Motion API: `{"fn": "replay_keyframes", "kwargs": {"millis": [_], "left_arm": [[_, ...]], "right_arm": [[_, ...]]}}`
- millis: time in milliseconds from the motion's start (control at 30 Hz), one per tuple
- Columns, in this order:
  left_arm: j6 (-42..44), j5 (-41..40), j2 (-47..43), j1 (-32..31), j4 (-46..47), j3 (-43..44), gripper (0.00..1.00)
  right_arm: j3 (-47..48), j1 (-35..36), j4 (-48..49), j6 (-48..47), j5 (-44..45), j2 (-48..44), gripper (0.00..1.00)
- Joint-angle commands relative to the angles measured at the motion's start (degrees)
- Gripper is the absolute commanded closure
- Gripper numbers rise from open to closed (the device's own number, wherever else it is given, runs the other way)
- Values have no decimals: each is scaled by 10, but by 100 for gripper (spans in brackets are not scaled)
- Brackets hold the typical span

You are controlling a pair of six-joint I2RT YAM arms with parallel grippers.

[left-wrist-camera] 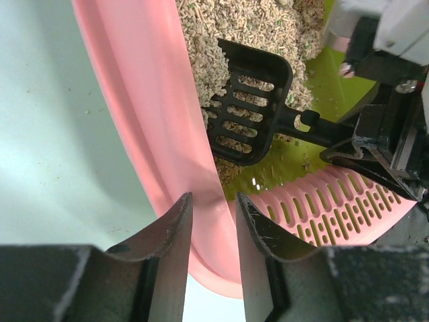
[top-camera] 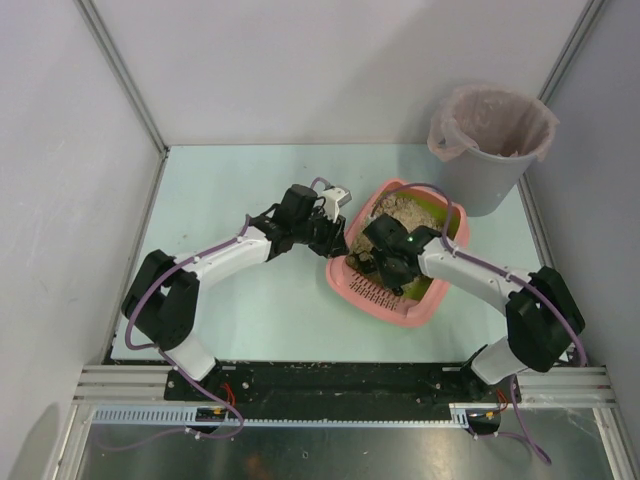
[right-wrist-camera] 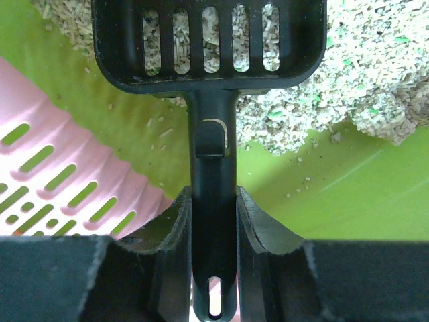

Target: Clean the litter box

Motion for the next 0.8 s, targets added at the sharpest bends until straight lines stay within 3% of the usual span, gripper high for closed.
{"fn": "replay_keyframes", "kwargs": {"millis": [0, 267, 567, 767], "left_arm": [[-8, 16, 0, -10, 10, 9, 64], [-5, 16, -11, -10, 10, 9, 60], [6, 0, -39, -10, 10, 7, 25], [16, -16, -62, -9, 9, 4, 20]], "right_arm": [[-50, 1, 151, 32, 63, -26, 100], [-134, 9, 227, 32, 83, -91, 100], [-160, 45, 252, 14, 140, -109, 100], [-171, 55, 265, 28, 165, -128, 100]]}}
